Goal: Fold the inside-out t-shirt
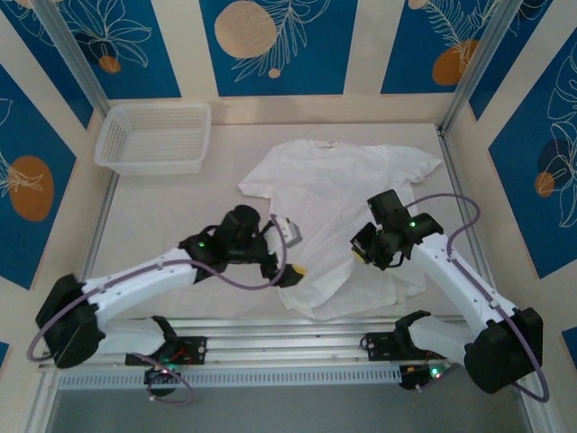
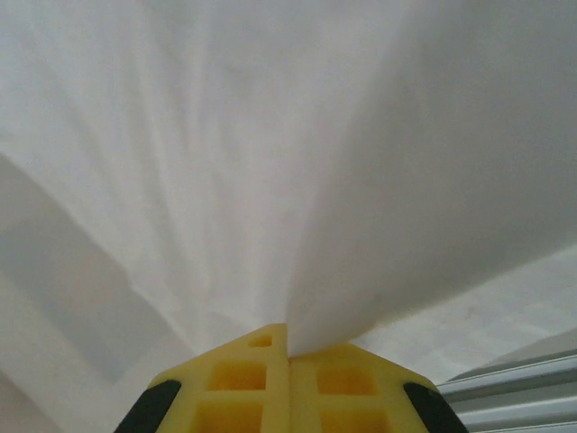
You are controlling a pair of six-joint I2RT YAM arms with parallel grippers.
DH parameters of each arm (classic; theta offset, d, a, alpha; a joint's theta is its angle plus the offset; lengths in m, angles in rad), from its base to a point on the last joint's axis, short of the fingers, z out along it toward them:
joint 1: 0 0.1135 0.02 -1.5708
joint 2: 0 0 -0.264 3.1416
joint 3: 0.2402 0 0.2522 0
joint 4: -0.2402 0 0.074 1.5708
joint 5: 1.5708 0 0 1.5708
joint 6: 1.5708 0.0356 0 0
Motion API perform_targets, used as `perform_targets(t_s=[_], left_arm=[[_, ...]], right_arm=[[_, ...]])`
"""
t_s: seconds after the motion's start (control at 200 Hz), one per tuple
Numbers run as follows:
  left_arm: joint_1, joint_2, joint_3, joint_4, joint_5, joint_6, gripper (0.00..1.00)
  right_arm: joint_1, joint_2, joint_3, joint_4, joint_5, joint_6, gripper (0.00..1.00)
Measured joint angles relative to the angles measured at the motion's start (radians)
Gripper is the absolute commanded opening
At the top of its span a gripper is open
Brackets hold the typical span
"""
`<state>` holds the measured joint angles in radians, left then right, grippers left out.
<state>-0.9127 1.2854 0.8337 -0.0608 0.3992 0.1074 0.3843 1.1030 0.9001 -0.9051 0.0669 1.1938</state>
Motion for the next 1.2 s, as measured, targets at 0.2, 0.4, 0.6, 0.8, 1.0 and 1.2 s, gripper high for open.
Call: perform_targets(t_s=[0.2, 0.4, 0.6, 0.8, 1.0, 1.2], left_arm=[[-0.050, 0.300, 0.117, 0.085, -0.042, -0.056, 1.00], [-0.052, 0.542, 0.294, 0.106, -0.043, -0.103, 0.93], [-0.042, 0.594, 0.343, 0.093, -0.031, -0.145, 0.00], [0.021, 0.566, 0.357, 0.084, 0.055, -0.257, 0.00], [0.060, 0.528, 0.415, 0.053, 0.093, -0.320, 0.00], [0.060, 0.523, 0.504, 0.007, 0.135, -0.382, 0.00]], right_arm=[[0.008, 0.014, 0.064, 0.000, -0.014, 0.013, 0.00], [0.009, -0.003, 0.125, -0.003, -0.011, 0.018, 0.00], [-0.007, -0.055, 0.126, -0.016, 0.006, -0.006, 0.16], [0.087, -0.218, -0.010, 0.065, 0.084, -0.198, 0.39], [0.387, -0.557, -0.348, 0.221, 0.242, -0.290, 0.23], [0.666, -0.578, -0.628, 0.542, 0.515, -0.405, 0.04]])
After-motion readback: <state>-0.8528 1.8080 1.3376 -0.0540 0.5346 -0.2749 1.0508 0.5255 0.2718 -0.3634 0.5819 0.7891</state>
